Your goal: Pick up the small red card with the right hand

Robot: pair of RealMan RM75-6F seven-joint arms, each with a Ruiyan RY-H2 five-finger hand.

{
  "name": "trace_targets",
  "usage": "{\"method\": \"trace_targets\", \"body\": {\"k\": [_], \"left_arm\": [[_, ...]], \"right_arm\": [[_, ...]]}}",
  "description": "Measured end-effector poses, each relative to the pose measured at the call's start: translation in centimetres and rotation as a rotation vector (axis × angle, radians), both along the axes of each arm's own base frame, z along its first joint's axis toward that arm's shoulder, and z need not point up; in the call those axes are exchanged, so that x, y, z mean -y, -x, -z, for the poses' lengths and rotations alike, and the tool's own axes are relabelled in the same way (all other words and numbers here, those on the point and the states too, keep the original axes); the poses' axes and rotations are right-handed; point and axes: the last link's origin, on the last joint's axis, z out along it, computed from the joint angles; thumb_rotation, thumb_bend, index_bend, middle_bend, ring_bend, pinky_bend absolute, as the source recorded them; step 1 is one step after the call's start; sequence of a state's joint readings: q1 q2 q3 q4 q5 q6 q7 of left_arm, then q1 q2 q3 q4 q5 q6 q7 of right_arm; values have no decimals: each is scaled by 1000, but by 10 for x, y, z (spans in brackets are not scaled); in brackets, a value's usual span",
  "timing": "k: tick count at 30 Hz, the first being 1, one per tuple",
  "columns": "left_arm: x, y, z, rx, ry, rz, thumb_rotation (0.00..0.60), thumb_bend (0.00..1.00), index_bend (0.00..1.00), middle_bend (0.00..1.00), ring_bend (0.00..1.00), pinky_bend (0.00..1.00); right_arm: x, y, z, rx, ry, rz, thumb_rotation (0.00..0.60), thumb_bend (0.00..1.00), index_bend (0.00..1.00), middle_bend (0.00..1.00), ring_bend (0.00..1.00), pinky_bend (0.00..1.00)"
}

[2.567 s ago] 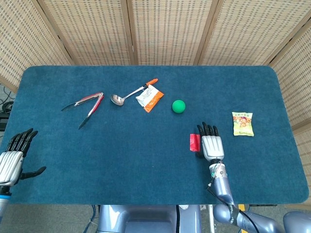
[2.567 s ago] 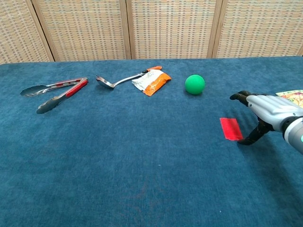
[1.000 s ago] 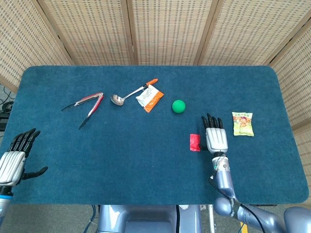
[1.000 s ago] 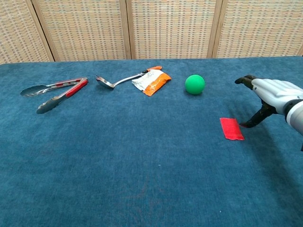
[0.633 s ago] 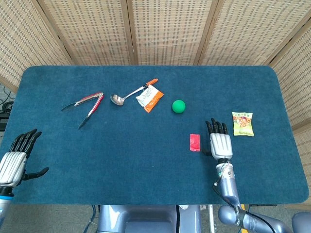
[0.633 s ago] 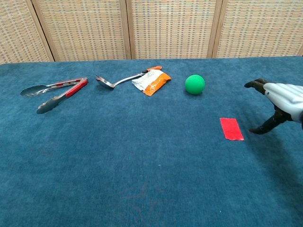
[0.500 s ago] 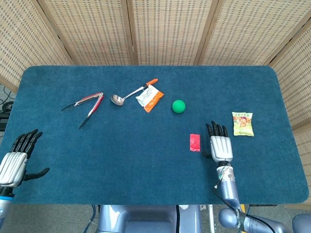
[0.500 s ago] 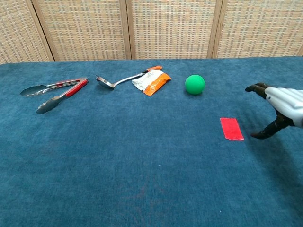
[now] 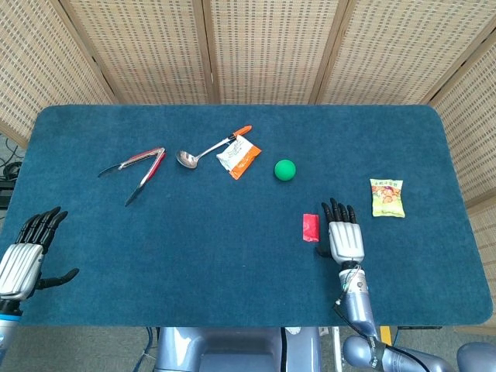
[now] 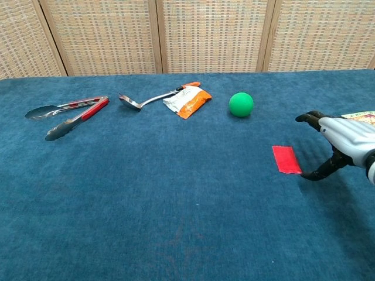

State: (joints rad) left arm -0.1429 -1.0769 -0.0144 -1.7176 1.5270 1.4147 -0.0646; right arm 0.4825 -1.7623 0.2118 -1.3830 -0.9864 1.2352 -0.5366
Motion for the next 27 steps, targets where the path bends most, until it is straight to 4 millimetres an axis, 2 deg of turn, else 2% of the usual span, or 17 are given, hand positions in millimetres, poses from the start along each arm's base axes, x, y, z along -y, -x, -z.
{"method": "trace_targets", "body": {"k": [27], "left_arm": [[-3,3,3,-11,4,-15,600,182,0,0,0,0]], "right_arm": [[17,2,13,4,-25,17,600,228,0,0,0,0]]}}
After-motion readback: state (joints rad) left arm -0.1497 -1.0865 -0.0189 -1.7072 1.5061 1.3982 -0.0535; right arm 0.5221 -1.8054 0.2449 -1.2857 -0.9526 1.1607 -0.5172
